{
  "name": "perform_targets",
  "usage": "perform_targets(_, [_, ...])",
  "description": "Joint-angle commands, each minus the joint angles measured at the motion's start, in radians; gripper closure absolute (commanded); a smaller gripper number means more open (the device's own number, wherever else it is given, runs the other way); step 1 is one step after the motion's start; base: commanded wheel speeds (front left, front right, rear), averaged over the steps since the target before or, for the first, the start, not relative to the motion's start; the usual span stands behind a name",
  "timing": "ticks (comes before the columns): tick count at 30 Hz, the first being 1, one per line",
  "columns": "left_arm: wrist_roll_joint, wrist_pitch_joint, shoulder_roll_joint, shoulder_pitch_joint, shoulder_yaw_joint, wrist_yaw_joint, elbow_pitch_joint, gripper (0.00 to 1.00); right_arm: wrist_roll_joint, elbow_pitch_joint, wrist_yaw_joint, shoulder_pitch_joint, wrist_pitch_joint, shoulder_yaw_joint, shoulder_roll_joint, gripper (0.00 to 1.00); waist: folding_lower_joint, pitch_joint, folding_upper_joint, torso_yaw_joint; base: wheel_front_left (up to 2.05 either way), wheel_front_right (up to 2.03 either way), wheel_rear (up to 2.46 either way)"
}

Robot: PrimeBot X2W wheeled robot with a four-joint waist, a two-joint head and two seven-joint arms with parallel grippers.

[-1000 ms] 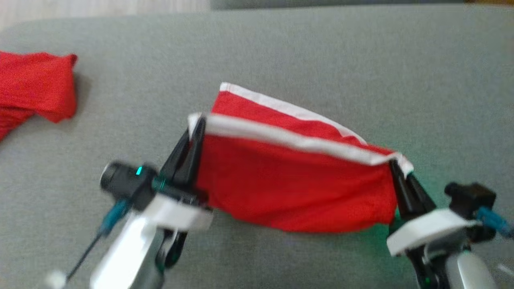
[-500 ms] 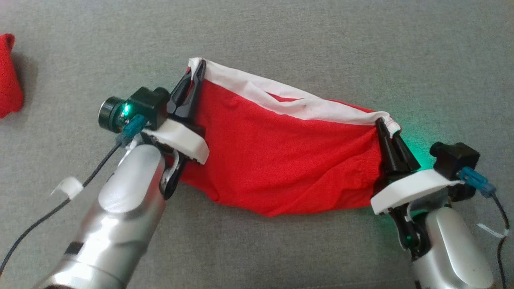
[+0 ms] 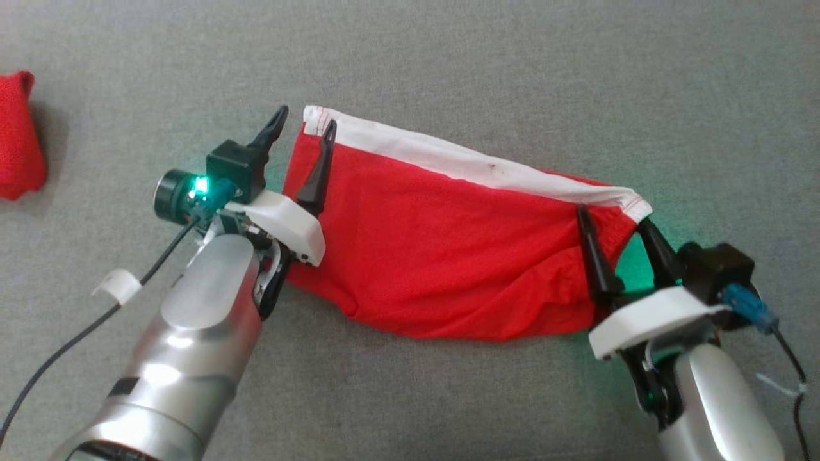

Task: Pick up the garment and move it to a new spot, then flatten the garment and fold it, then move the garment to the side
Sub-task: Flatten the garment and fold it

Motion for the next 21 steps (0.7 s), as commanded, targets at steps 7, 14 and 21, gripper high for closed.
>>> perform_targets(7, [-0.039,-0.003,0.018,0.053,0.020,-0.006,-0.018,0.00,-0.019,-0.116,-0.001,0.096,0.084,-0.011,-0.004,0.00,0.0001,-0.060,0.0000,0.008,0.00,0.00,0.00])
perform_targets(14, [-0.085,0.031,0.025,0.145,0.035,0.007,-0.037,0.00,-0.057,-0.214,-0.001,0.188,0.152,-0.070,-0.004,0.00,0.0001,-0.126,0.0000,0.011,0.00,0.00,0.00])
perform_targets(21, [-0.141,0.118,0.039,0.231,0.059,0.037,-0.058,0.00,-0.095,-0.323,-0.001,0.249,0.199,-0.104,-0.004,0.00,0.0001,-0.170,0.0000,-0.003,0.00,0.00,0.00])
